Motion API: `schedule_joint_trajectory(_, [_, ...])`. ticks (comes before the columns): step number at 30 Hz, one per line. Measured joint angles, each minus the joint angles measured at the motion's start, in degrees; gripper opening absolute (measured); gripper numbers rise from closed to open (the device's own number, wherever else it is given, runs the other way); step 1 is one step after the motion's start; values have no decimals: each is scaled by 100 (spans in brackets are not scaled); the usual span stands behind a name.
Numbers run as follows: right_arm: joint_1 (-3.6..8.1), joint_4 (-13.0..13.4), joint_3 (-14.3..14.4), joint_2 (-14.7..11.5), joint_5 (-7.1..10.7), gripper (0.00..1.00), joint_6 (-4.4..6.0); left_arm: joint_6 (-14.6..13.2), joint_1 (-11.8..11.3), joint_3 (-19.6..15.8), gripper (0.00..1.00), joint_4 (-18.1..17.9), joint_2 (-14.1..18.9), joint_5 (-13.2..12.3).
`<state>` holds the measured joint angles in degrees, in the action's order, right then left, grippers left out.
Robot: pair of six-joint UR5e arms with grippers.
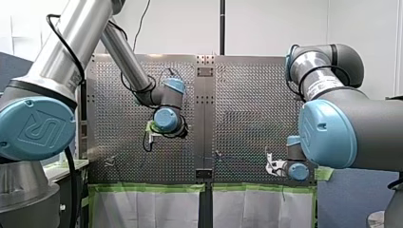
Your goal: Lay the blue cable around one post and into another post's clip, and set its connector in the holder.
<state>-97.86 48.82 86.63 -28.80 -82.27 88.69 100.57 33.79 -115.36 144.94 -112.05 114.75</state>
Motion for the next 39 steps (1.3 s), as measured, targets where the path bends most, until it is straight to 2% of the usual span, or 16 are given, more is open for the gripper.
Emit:
schedule_joint_trajectory(13, [-10,32,-1,14,49,19,44,783,-276,-29,100,-722,787,332])
schedule_joint_trajectory(24, [-25,32,0,17,53,19,49,1400,-867,-28,100,-824,1404,-111])
schedule_joint_trajectory(35, [-25,31,-1,18,53,19,45,2033,-1477,-29,100,-820,2037,-140])
schedule_joint_trajectory(39, [-27,32,-1,18,52,19,44,2283,-1564,-29,100,-842,2287,-272])
